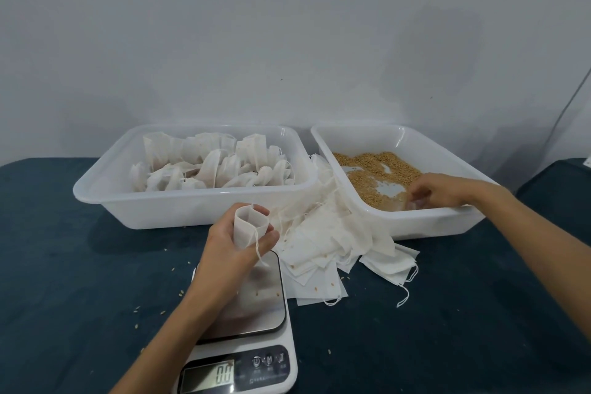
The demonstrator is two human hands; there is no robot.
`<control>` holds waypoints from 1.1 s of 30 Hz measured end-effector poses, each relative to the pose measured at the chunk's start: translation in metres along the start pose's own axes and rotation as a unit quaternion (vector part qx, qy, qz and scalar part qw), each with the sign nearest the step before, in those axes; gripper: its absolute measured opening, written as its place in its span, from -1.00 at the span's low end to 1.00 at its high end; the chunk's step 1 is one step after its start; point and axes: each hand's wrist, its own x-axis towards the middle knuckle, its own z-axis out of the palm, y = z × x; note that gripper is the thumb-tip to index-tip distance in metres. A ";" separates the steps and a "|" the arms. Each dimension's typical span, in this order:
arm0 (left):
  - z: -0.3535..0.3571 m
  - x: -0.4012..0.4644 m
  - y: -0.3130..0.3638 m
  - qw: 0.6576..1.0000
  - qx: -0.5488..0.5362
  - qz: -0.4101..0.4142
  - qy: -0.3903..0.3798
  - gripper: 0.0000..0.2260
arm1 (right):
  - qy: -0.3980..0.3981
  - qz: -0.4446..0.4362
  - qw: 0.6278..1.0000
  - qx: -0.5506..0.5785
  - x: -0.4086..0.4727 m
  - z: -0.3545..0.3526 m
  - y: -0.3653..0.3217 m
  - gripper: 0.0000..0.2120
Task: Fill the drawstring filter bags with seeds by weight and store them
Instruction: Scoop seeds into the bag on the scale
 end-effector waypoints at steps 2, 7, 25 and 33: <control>0.000 0.000 0.000 1.000 0.000 0.000 0.000 -0.69 | 0.030 0.016 0.999 0.029 -0.001 0.001 0.002 -0.78; 0.000 0.000 0.001 1.000 -0.007 -0.003 0.000 -0.70 | 0.107 0.026 0.989 0.097 -0.005 0.003 0.012 -0.78; 0.004 -0.003 0.005 1.000 -0.011 -0.004 -0.010 -0.66 | 0.218 -0.015 0.953 0.209 -0.021 -0.006 -0.010 -0.71; 0.005 -0.003 0.004 1.000 -0.008 -0.003 -0.015 -0.66 | 0.200 -0.135 0.935 0.258 -0.033 -0.011 -0.084 -0.79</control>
